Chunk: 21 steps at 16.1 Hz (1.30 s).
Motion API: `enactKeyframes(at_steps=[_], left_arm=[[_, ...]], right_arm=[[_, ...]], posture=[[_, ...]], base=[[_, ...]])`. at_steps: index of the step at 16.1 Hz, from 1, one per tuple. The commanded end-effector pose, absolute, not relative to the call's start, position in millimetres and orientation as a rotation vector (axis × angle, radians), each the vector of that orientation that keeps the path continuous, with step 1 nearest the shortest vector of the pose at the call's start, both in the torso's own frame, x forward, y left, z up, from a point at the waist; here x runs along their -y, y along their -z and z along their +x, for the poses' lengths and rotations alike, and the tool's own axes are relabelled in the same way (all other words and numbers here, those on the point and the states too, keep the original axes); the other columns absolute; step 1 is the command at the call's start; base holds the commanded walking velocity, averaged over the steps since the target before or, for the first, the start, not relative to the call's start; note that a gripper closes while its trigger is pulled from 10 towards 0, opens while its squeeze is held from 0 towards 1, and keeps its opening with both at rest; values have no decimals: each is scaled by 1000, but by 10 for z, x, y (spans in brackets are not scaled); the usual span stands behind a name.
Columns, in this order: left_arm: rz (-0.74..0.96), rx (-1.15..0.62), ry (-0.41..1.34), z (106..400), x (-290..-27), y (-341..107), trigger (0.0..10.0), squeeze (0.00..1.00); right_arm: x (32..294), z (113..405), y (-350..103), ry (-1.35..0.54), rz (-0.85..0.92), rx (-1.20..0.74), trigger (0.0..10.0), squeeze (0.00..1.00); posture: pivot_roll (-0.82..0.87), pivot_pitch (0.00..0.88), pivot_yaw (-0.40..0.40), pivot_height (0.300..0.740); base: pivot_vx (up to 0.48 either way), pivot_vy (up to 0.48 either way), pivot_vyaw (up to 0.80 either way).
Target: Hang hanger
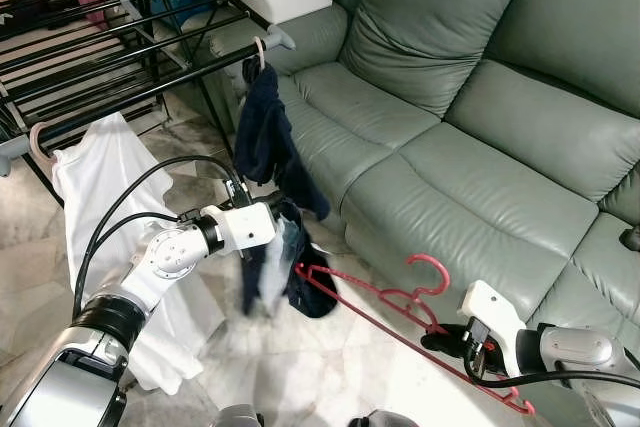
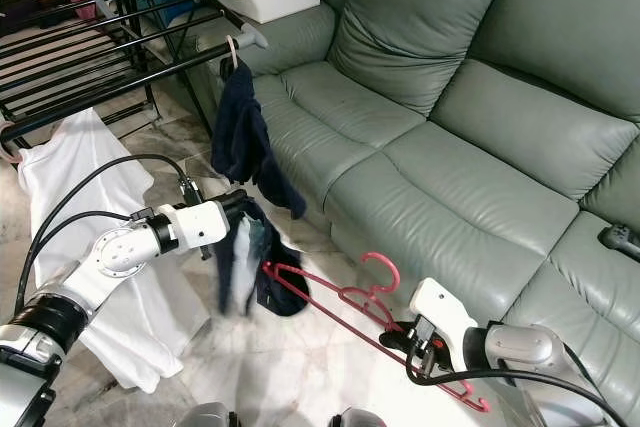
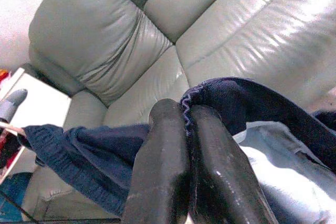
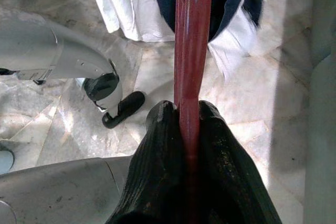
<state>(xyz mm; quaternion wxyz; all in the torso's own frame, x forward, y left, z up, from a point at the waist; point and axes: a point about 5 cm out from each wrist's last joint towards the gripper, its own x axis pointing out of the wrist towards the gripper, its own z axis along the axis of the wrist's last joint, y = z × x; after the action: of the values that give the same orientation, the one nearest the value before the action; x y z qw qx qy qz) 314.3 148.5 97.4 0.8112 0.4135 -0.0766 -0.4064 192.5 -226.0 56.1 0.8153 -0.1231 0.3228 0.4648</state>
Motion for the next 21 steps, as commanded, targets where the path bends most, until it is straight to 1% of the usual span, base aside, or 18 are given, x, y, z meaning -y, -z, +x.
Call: enactKeyframes(at_steps=[1, 4, 7, 10, 12, 13, 14, 16, 17, 18, 19, 20, 21], left_arm=[[866, 242, 859, 3204, -1449, -1153, 10000, 0], [846, 285, 895, 3166, -1406, -1243, 10000, 0], [842, 322, 912, 3114, -1395, -1300, 10000, 0], [757, 386, 962, 3015, -1189, -1428, 10000, 0], [694, 447, 1045, 2863, -963, -1525, 10000, 0], [681, 465, 1065, 2821, -903, -1548, 10000, 0], [677, 488, 1108, 2744, -799, -1581, 10000, 0], [640, 508, 1158, 2654, -649, -1645, 10000, 0], [603, 515, 1187, 2613, -566, -1672, 10000, 0], [595, 512, 1193, 2602, -556, -1673, 10000, 0], [574, 494, 1236, 2543, -507, -1636, 10000, 0], [567, 473, 1265, 2503, -484, -1600, 10000, 0], [557, 439, 1287, 2473, -469, -1550, 10000, 0]], right_arm=[[2284, 1946, -564, -983, -280, -688, 10000, 0], [2387, 2014, -509, -891, -345, -700, 10000, 0], [2468, 2013, -450, -836, -324, -734, 10000, 0], [2539, 2065, -356, -740, -296, -747, 10000, 0], [2604, 2210, -287, -619, -254, -736, 10000, 0], [2612, 2267, -280, -583, -229, -729, 10000, 0], [2608, 2381, -270, -514, -160, -719, 10000, 0], [2520, 2570, -260, -447, -43, -704, 10000, 0], [2398, 2790, -322, -378, 54, -648, 10000, 0], [2374, 2829, -335, -367, 81, -639, 10000, 0], [2302, 3023, -435, -275, 190, -578, 10000, 0], [2288, 3161, -536, -190, 267, -518, 10000, 0], [2311, 3313, -707, -93, 389, -418, 10000, 0]], posture=[[-25, 0, 9, 740], [-26, 0, 6, 740], [-23, 0, 0, 740], [-14, 0, -11, 740], [-6, 0, -22, 740], [-5, 0, -24, 740], [-5, 0, -24, 740], [-9, 0, -27, 740], [-6, 0, -28, 740], [-6, 0, -28, 740], [-1, 0, -29, 740], [0, 0, -29, 740], [3, 0, -30, 740]], base=[[0, 0, 0], [0, 0, 0], [0, 0, 0], [0, 0, 0], [0, 0, 0], [0, 0, 0], [0, 0, 0], [0, 0, 0], [0, 0, 0], [0, 0, 0], [0, 0, 0], [0, 0, 0], [0, 0, 0]])
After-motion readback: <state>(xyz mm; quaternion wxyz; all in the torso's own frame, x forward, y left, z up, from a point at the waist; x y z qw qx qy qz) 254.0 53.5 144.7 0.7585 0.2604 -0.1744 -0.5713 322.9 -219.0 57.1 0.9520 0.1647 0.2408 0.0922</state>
